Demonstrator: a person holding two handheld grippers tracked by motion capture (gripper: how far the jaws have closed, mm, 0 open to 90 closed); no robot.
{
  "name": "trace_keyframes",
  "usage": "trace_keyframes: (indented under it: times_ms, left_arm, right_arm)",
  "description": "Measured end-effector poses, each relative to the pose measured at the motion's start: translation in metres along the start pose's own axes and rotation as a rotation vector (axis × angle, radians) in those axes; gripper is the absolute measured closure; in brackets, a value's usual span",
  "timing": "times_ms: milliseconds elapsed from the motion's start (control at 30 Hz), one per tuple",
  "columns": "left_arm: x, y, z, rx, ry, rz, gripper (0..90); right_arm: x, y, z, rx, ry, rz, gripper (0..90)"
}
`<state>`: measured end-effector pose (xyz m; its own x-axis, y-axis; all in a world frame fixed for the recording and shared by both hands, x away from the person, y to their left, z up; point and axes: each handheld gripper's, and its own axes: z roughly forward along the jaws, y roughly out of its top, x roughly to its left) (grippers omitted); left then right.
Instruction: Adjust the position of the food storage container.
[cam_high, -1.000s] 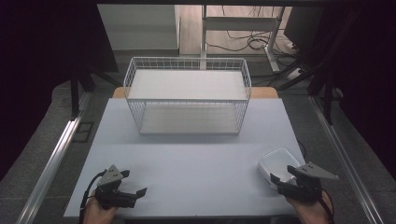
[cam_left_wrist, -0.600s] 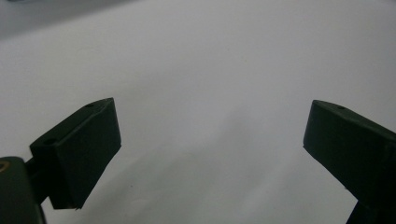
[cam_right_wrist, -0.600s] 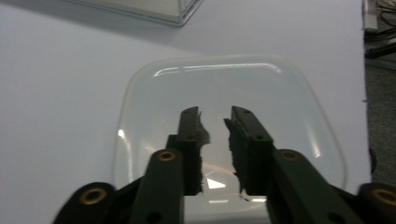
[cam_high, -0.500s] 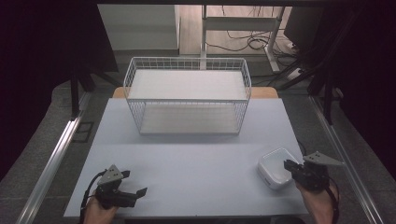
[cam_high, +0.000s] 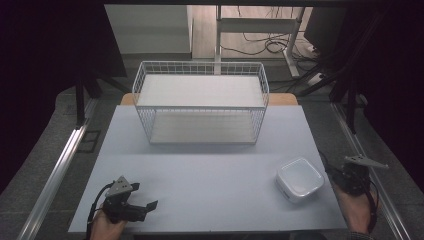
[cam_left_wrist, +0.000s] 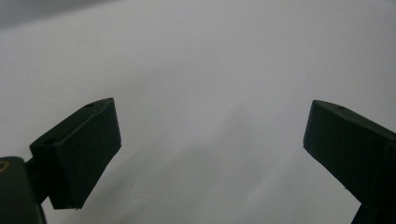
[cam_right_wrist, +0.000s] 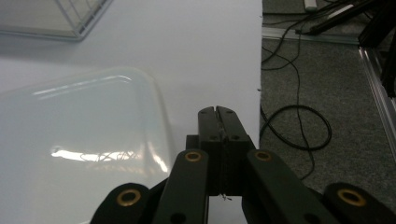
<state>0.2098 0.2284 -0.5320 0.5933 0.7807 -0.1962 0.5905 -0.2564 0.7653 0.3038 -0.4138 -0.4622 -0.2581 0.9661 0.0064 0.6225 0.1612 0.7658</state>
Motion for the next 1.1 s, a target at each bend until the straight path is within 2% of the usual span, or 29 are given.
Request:
trace_keyframes:
  times_ms: [100, 133, 167, 200, 267, 367, 467, 700, 800, 967, 1067, 1100]
  left_arm:
    - [0.000, 0.000, 0.000, 0.000, -0.001, 0.000, 3.9]
    - [0.000, 0.000, 0.000, 0.000, -0.001, 0.000, 3.9]
    - [0.000, 0.000, 0.000, 0.001, -0.002, 0.000, 3.9]
    - [0.000, 0.000, 0.000, 0.001, -0.002, 0.000, 3.9]
    - [0.000, 0.000, 0.000, 0.002, -0.003, 0.000, 3.9]
    - [0.000, 0.000, 0.000, 0.002, -0.003, 0.000, 3.9]
    - [0.000, 0.000, 0.000, 0.003, -0.004, -0.001, 3.9]
    - [0.000, 0.000, 0.000, 0.002, -0.004, -0.004, 4.0]
    - [0.000, 0.000, 0.000, 0.004, -0.005, -0.005, 4.0]
    - [0.000, 0.000, 0.001, 0.008, -0.002, -0.005, 4.0]
    - [0.001, 0.000, 0.001, 0.009, -0.005, -0.009, 4.3]
    - [0.001, 0.000, 0.001, 0.009, -0.005, -0.009, 4.4]
  right_arm:
    - [-0.004, -0.003, 0.005, 0.016, 0.011, -0.001, 88.9]
    - [-0.005, -0.007, 0.009, 0.033, 0.030, -0.004, 88.9]
    - [-0.005, -0.007, 0.009, 0.033, 0.030, -0.004, 88.9]
    - [-0.004, -0.010, 0.012, 0.043, 0.054, -0.007, 89.0]
    - [-0.002, -0.012, 0.012, 0.048, 0.075, -0.014, 89.0]
    - [0.002, -0.014, 0.009, 0.057, 0.079, -0.020, 89.0]
    - [0.006, -0.017, 0.005, 0.063, 0.096, -0.010, 89.1]
    - [0.022, -0.021, 0.002, 0.075, 0.152, -0.019, 89.1]
    - [0.035, -0.020, 0.004, 0.091, 0.189, -0.027, 89.0]
    - [0.048, -0.019, 0.008, 0.109, 0.224, -0.035, 89.0]
    - [0.065, -0.017, 0.011, 0.126, 0.246, -0.068, 89.0]
    - [0.065, -0.017, 0.011, 0.126, 0.246, -0.068, 89.0]
